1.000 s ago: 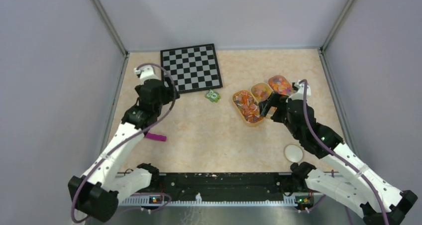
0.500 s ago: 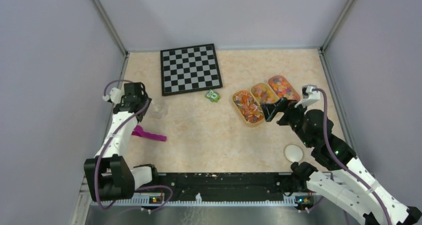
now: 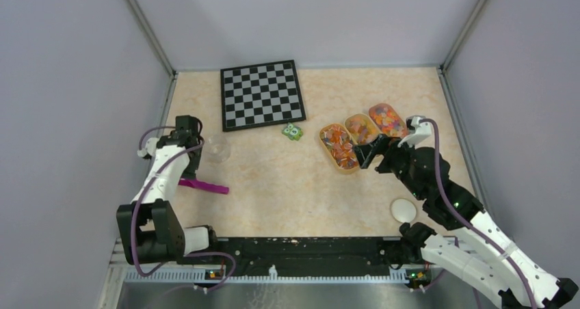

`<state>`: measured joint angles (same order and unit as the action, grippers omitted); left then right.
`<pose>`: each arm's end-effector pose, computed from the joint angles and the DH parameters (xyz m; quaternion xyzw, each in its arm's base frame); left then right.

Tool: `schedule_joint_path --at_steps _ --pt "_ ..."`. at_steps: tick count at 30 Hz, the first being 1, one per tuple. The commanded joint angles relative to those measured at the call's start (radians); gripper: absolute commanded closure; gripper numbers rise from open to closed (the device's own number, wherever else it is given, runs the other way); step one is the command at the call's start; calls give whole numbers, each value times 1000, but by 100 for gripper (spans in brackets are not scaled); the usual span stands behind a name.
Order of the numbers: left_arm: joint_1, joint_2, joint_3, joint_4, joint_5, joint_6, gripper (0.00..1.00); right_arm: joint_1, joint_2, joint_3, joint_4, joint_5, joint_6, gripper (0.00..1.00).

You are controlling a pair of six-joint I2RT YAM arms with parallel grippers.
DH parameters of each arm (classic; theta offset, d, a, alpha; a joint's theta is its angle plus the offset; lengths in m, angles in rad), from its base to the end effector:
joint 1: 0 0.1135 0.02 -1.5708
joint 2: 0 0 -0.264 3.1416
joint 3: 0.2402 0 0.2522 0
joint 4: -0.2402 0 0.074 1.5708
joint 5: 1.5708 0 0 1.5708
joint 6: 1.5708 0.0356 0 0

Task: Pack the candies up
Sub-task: Pick up the spatula from the center of the board.

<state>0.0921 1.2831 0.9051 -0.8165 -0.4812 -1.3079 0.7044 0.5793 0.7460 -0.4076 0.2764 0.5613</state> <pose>0.2312 0.0379 0.2338 -0.6487 0.7010 0.0884 0.2828 0.1098 0.0805 0.3320 0.0291 0.7835 0.2740 0.5569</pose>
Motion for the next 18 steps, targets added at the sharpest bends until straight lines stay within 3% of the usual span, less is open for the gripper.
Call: schedule_joint_path --at_steps 1,10,18 --pt "13 -56 6 -154 -125 -120 30 4 6 1 33 -17 11 7" --pt "34 -23 -108 -45 -1 -98 23 3 22 -9 36 -31 12 7" --pt "35 7 -189 21 80 -127 29 4 12 -9 7 -11 8 7"
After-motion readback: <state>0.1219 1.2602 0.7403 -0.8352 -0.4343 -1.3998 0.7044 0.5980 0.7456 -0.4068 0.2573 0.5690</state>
